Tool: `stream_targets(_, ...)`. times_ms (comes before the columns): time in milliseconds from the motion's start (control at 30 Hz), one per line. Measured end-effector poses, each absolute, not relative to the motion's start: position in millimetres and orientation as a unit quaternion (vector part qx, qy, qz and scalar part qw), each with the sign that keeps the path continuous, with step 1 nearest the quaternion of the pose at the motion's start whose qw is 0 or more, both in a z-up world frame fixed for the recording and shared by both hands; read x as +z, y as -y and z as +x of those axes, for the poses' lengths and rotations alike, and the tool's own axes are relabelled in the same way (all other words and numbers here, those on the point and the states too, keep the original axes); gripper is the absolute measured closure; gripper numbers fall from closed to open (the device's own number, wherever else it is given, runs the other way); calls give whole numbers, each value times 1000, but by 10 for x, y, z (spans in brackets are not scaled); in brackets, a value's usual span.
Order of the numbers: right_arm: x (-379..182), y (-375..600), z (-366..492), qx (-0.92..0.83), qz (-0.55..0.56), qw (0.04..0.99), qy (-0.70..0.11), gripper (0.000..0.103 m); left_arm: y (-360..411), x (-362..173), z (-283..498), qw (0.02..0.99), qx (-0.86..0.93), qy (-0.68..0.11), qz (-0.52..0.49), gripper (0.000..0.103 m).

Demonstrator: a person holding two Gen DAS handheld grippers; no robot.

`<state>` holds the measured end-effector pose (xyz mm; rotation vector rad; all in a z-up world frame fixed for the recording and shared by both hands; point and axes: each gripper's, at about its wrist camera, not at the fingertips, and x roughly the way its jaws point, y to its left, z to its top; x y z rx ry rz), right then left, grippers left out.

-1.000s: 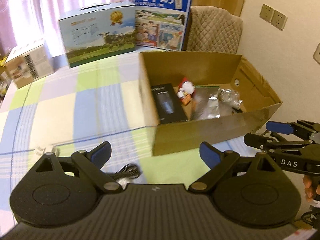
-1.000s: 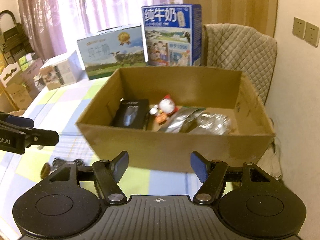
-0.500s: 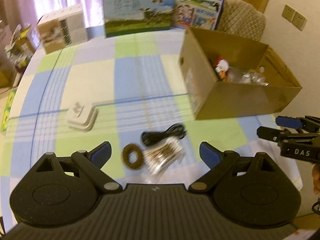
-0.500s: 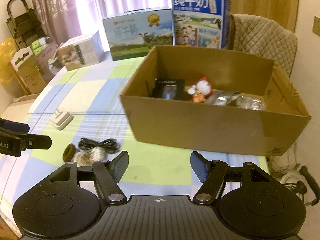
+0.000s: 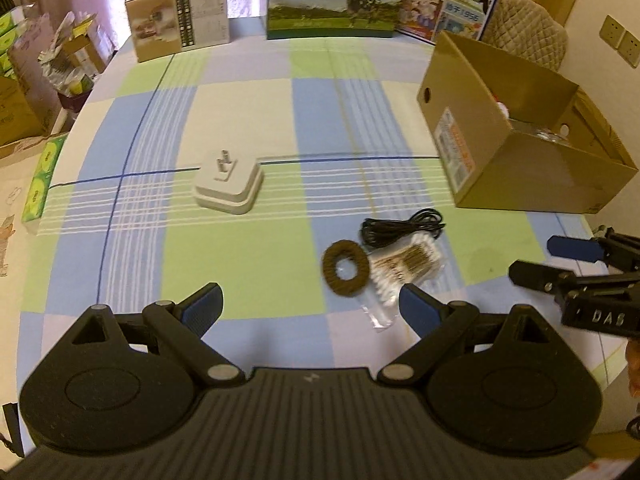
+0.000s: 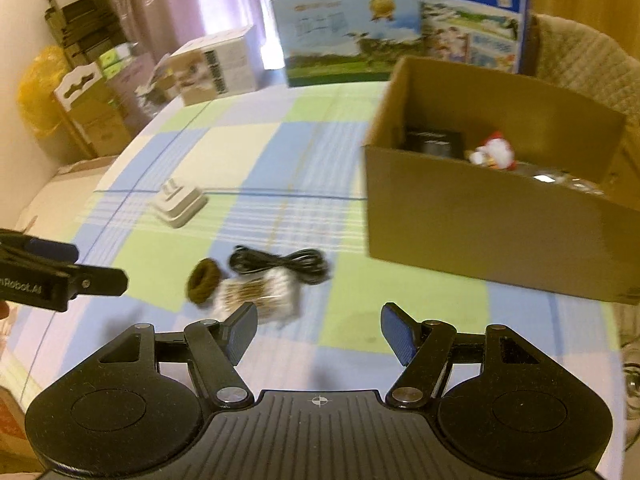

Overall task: Organize objects
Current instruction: 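Move both tools back toward the plug adapter and cable on the table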

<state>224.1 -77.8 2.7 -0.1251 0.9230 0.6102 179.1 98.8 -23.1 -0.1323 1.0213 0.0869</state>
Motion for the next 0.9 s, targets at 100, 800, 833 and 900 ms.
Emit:
stream_targets(100, -55, 635, 2227, 305, -56, 839, -446, 37, -1047, -252, 1780, 869, 42, -489, -66, 10)
stream_targets(800, -372, 117, 2599, 316, -74, 842, -431, 37, -1394, -431, 1879, 860, 58, -501, -79, 10)
stream_targets(833, -398, 114, 2640, 314, -62, 842, -435, 37, -1413, -442, 1890, 859, 59, -502, -80, 10)
stream_targets(900, -466, 106, 2735, 292, -36, 843, -451, 37, -1442, -462, 1910, 857, 61, -504, -81, 10)
